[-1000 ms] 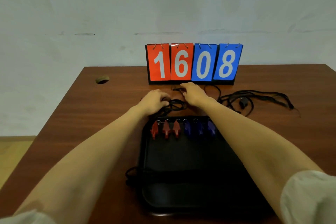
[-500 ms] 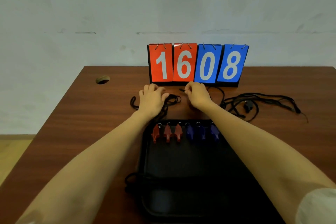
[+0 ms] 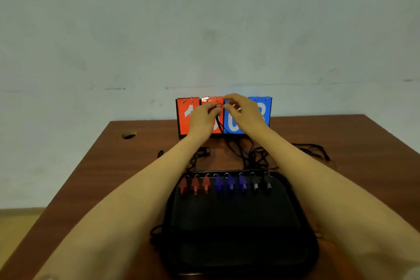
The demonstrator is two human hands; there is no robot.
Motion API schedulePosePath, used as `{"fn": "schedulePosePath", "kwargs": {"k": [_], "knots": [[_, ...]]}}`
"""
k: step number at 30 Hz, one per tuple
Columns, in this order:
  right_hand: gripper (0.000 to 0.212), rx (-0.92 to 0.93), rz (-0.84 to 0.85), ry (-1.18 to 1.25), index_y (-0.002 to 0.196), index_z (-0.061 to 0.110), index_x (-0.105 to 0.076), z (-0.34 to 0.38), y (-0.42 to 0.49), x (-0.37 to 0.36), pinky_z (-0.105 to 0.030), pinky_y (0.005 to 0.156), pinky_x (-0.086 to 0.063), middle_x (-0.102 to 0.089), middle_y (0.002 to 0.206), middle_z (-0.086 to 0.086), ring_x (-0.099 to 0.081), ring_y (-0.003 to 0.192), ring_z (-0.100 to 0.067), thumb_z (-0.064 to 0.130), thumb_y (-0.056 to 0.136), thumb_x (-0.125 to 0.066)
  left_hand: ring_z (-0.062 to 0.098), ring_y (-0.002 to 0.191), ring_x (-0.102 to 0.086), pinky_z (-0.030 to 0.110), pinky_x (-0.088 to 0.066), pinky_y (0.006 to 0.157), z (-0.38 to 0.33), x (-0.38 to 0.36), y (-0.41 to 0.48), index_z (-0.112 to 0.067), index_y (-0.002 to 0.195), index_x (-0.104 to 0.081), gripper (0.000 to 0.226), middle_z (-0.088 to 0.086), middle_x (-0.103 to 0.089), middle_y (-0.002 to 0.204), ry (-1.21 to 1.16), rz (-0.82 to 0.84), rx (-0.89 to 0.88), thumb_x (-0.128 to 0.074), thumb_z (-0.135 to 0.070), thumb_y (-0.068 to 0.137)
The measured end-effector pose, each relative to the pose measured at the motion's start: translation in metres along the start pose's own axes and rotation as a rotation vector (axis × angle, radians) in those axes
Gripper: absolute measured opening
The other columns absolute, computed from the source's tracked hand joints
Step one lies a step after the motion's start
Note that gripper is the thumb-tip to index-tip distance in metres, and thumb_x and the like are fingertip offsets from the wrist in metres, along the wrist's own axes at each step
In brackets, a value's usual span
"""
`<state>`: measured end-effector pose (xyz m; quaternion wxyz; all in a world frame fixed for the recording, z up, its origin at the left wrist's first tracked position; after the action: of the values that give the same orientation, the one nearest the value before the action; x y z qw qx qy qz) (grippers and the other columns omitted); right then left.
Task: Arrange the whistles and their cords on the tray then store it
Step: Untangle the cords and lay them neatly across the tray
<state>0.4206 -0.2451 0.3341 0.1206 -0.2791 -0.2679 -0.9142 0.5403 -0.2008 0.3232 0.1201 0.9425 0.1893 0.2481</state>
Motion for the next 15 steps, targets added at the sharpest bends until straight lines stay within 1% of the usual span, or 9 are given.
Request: {"fn": "schedulePosePath", "kwargs": {"k": [1, 3, 5, 7, 9, 10, 11, 12, 15], "knots": [[0.026, 0.050, 0.020, -0.073, 0.119, 0.017, -0.063, 0.009, 0.000, 0.007, -0.023, 0.080, -0.041, -0.061, 0.103, 0.001, -0.054, 0.091, -0.015, 0.026, 0.096, -0.052, 0.015, 0.088, -0.057, 0.010, -0.039, 0.063, -0.011, 0.002, -0.001, -0.002, 0.112, -0.065, 0.027, 0.014, -0.069, 0.106, 0.049, 0.008, -0.034, -0.048, -0.015, 0.097], [0.025, 0.120, 0.033, -0.203, 0.114, 0.017, -0.066, 0.024, -0.001, 0.020, -0.029, 0.084, -0.046, -0.066, 0.105, -0.003, -0.056, 0.096, -0.018, 0.027, 0.096, -0.052, 0.015, 0.077, -0.054, 0.014, -0.038, 0.060, -0.029, 0.005, -0.002, -0.001, 0.108, -0.066, 0.027, 0.015, -0.069, 0.097, 0.133, 0.032, -0.073, -0.047, -0.015, 0.096], [0.023, 0.132, 0.006, -0.253, 0.107, 0.015, -0.069, 0.037, -0.003, 0.034, -0.035, 0.086, -0.048, -0.067, 0.103, -0.005, -0.057, 0.097, -0.020, 0.025, 0.096, -0.051, 0.014, 0.062, -0.048, 0.022, -0.035, 0.057, -0.045, 0.007, -0.006, 0.001, 0.102, -0.067, 0.026, 0.014, -0.065, 0.082, 0.216, 0.049, -0.096, -0.048, -0.015, 0.095], [0.022, 0.149, -0.030, -0.302, 0.102, 0.014, -0.069, 0.050, -0.007, 0.049, -0.036, 0.084, -0.048, -0.067, 0.102, -0.004, -0.057, 0.097, -0.020, 0.023, 0.096, -0.050, 0.013, 0.058, -0.044, 0.022, -0.033, 0.054, -0.062, 0.009, -0.010, 0.000, 0.099, -0.068, 0.025, 0.009, -0.061, 0.074, 0.260, 0.039, -0.128, -0.050, -0.017, 0.094], [0.023, 0.171, -0.081, -0.347, 0.102, 0.015, -0.070, 0.061, -0.011, 0.065, -0.032, 0.081, -0.046, -0.069, 0.102, -0.002, -0.057, 0.098, -0.019, 0.024, 0.097, -0.049, 0.014, 0.059, -0.047, 0.023, -0.037, 0.056, -0.079, 0.014, -0.013, -0.002, 0.097, -0.068, 0.024, 0.003, -0.059, 0.070, 0.286, 0.019, -0.163, -0.051, -0.018, 0.094], [0.024, 0.166, -0.119, -0.356, 0.103, 0.016, -0.070, 0.064, -0.012, 0.075, -0.030, 0.079, -0.044, -0.069, 0.103, -0.001, -0.058, 0.098, -0.018, 0.024, 0.097, -0.049, 0.017, 0.064, -0.052, 0.027, -0.041, 0.061, -0.085, 0.017, -0.014, -0.003, 0.096, -0.068, 0.024, 0.003, -0.061, 0.072, 0.315, 0.016, -0.174, -0.051, -0.019, 0.094], [0.024, 0.149, -0.165, -0.357, 0.103, 0.016, -0.070, 0.067, -0.013, 0.088, -0.028, 0.077, -0.043, -0.069, 0.103, 0.000, -0.059, 0.098, -0.018, 0.024, 0.097, -0.049, 0.022, 0.069, -0.056, 0.033, -0.045, 0.067, -0.091, 0.020, -0.015, -0.005, 0.095, -0.068, 0.023, 0.006, -0.064, 0.076, 0.357, 0.018, -0.184, -0.051, -0.020, 0.093], [0.023, 0.125, -0.214, -0.355, 0.103, 0.016, -0.070, 0.069, -0.012, 0.100, -0.027, 0.075, -0.042, -0.070, 0.104, 0.000, -0.059, 0.099, -0.018, 0.024, 0.097, -0.049, 0.025, 0.073, -0.059, 0.035, -0.047, 0.071, -0.095, 0.024, -0.015, -0.005, 0.095, -0.068, 0.023, 0.009, -0.068, 0.081, 0.403, 0.020, -0.189, -0.051, -0.020, 0.093], [0.023, 0.064, -0.324, -0.354, 0.103, 0.016, -0.071, 0.075, -0.013, 0.138, -0.029, 0.074, -0.043, -0.070, 0.103, -0.001, -0.061, 0.099, -0.020, 0.023, 0.096, -0.051, 0.028, 0.087, -0.065, 0.036, -0.049, 0.081, -0.106, 0.039, -0.014, -0.005, 0.100, -0.069, 0.024, 0.010, -0.072, 0.095, 0.537, -0.009, -0.205, -0.049, -0.018, 0.095]]}}
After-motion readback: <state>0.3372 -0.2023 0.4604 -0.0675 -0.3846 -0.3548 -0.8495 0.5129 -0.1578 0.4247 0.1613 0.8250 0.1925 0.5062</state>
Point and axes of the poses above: each hand's wrist, its own y-axis towards the middle knuckle, its own x-axis out of the back of the hand, z = x × y, the point moved 5 cm from there along y, towards the middle knuckle
